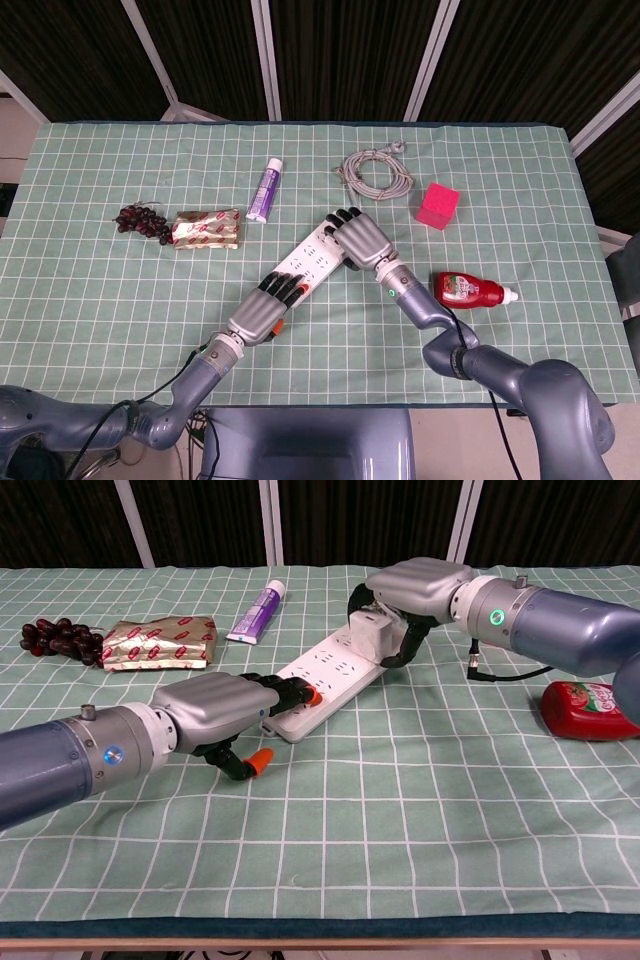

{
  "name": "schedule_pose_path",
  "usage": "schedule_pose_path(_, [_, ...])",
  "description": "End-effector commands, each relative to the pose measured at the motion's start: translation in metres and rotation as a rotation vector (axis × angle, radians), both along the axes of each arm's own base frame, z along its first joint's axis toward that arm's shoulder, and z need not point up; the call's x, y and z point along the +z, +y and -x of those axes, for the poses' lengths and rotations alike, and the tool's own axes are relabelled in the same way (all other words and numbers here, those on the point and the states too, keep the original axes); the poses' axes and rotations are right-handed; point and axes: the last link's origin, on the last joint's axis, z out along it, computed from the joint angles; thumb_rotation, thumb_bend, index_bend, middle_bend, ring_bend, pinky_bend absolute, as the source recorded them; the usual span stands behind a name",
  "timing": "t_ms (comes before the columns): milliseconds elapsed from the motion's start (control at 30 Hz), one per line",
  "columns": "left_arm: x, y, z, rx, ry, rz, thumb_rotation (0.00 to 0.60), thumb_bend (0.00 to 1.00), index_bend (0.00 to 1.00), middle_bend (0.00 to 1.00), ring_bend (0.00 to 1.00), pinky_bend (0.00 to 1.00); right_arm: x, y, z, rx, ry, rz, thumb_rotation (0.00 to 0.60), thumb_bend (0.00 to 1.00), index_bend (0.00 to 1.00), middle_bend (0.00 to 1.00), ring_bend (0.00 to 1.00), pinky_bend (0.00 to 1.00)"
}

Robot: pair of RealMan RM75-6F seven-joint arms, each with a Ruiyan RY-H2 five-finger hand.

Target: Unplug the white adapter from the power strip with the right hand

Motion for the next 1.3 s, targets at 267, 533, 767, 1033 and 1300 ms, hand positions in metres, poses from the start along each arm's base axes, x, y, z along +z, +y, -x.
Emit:
schedule_pose_path(267, [0.0,-0.001,0.003,0.01,-0.001,0.002,0.6,0.53,0.08,0.0,0.0,0.1,0.007,0.004,-0.003,0.006,0.005,0.015,0.6,0.76,0.72,0.24,0.21,0.25])
schedule_pose_path(533, [-0.003,0.0,0.004,0.031,-0.008,0.011,0.6,0.53,0.08,0.0,0.0,0.1,0.004,0.01,-0.004,0.014,0.019,0.012,0.6,0.76,0.73,0.24,0.21,0.25])
schedule_pose_path(767, [-0.006,0.002,0.004,0.051,-0.025,0.019,0.6,0.53,0.08,0.0,0.0,0.1,0.006,0.013,-0.007,0.034,0.018,0.026,0.6,0.76,0.73,0.24,0.21,0.25])
schedule_pose_path(1033, [0.018,0.014,-0.014,0.051,-0.164,-0.068,0.6,0.52,0.08,0.0,0.0,0.1,0.024,0.013,-0.015,0.062,-0.006,0.091,0.6,0.76,0.73,0.24,0.21,0.25])
schedule_pose_path(1300, [0.079,0.03,-0.036,0.012,-0.363,-0.232,0.6,0.45,0.08,0.0,0.0,0.09,0.057,0.026,-0.012,0.07,-0.026,0.17,0.6,0.76,0.61,0.24,0.2,0.25])
